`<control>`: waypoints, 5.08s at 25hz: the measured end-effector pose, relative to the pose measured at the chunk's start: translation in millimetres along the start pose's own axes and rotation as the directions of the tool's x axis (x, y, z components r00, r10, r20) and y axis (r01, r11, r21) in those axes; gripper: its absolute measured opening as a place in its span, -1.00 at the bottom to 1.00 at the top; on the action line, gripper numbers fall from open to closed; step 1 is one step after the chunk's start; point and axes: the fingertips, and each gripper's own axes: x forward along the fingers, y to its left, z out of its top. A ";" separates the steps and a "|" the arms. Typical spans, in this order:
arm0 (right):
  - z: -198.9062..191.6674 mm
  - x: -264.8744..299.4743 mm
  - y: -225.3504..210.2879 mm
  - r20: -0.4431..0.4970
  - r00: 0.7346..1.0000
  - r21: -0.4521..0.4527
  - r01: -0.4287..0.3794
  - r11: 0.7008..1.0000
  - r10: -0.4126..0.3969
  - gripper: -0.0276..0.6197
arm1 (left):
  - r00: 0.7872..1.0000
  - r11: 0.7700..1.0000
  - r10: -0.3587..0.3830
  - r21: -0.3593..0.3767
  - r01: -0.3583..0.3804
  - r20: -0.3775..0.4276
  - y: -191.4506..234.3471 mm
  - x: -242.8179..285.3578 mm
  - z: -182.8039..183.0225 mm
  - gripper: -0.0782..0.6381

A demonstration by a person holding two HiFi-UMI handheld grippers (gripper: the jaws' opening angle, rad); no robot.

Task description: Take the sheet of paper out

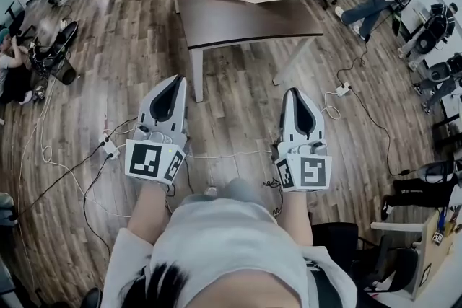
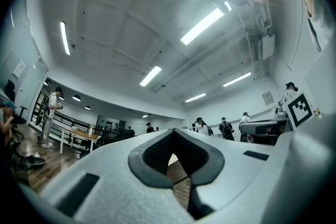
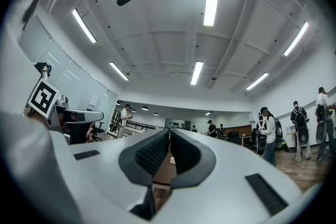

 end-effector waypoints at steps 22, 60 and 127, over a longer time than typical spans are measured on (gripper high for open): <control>-49.5 160.7 -72.7 0.012 0.999 0.036 -0.040 0.999 0.039 -0.86 | 0.999 0.999 0.033 0.016 -0.033 0.010 58.9 154.4 -39.4 -0.76; -147.0 456.3 -203.6 0.004 0.997 0.096 -0.080 0.992 0.080 -0.86 | 0.999 0.999 0.033 0.020 -0.033 -0.014 167.5 457.4 -133.6 -0.76; -505.4 831.1 -268.7 -0.641 0.662 0.569 0.068 0.820 0.390 -0.85 | 0.978 1.000 0.024 -0.003 -0.025 -0.205 349.5 725.8 -294.6 -0.76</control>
